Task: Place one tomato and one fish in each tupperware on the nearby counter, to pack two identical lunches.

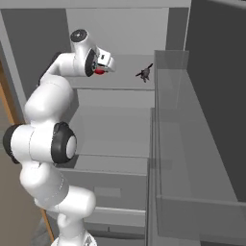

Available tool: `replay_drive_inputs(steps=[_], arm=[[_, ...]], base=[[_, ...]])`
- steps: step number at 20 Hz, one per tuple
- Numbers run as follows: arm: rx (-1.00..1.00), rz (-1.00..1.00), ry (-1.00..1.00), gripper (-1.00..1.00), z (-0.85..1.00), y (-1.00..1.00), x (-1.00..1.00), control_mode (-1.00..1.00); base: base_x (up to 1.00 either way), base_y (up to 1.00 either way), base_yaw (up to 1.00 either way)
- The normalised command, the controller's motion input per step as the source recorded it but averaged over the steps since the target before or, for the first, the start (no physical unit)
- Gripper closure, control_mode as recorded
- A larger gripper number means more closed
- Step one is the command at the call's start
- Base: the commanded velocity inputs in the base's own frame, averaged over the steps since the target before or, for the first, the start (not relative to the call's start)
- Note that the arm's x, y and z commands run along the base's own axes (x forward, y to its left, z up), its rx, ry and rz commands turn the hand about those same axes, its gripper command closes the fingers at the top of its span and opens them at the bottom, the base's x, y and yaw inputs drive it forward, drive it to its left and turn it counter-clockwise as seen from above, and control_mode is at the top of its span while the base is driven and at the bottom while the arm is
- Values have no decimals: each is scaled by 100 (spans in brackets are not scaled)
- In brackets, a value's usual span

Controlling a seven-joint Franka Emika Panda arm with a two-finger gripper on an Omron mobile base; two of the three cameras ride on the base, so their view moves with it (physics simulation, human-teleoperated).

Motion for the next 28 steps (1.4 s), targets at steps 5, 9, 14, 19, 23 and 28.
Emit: replay_drive_inputs(steps=[5,9,14,19,23,28], arm=[[0,2,-22,100,-21,-10,-81,-100],[0,5,-23,100,7,-52,-100,-100],[0,1,-11,100,10,-37,-100,-100],[-3,0,-5,100,7,-3,-100,-100],[-7,0,0,100,0,0,-100,-100],[-4,1,-1,100,0,2,-100,-100]], base=[[0,0,0],[0,0,0],[0,0,0],[0,0,0],[0,0,0],[0,0,0]])
